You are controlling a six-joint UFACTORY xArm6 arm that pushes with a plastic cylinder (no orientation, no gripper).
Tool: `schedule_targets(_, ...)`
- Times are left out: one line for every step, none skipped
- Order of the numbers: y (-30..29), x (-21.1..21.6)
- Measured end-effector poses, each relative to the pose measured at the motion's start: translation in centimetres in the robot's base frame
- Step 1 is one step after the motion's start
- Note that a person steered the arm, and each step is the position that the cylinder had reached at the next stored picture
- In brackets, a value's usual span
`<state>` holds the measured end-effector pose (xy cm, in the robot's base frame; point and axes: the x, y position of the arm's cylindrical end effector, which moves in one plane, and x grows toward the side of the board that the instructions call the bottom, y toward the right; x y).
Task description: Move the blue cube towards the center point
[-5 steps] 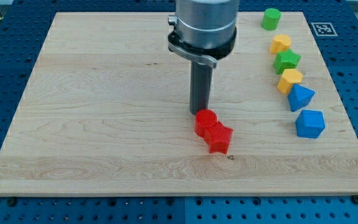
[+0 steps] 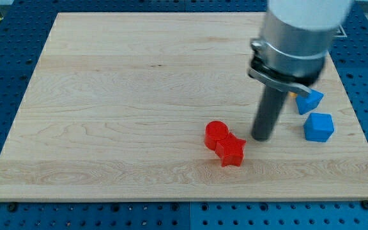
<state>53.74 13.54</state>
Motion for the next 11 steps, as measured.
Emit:
schedule_targets(7.1, 3.5)
schedule_targets(14.5, 3.9)
schedule_targets(17.2, 1.9)
schedule_targets(17.1, 1.6)
schedule_targets(16.4, 0.3)
schedule_targets(14.2, -0.6)
schedule_targets(10.7, -1.4)
schedule_targets(7.4, -2.9)
schedule_targets(4.9, -3.5)
schedule_targets(1.9, -3.8)
schedule_targets(-1.2, -5.6)
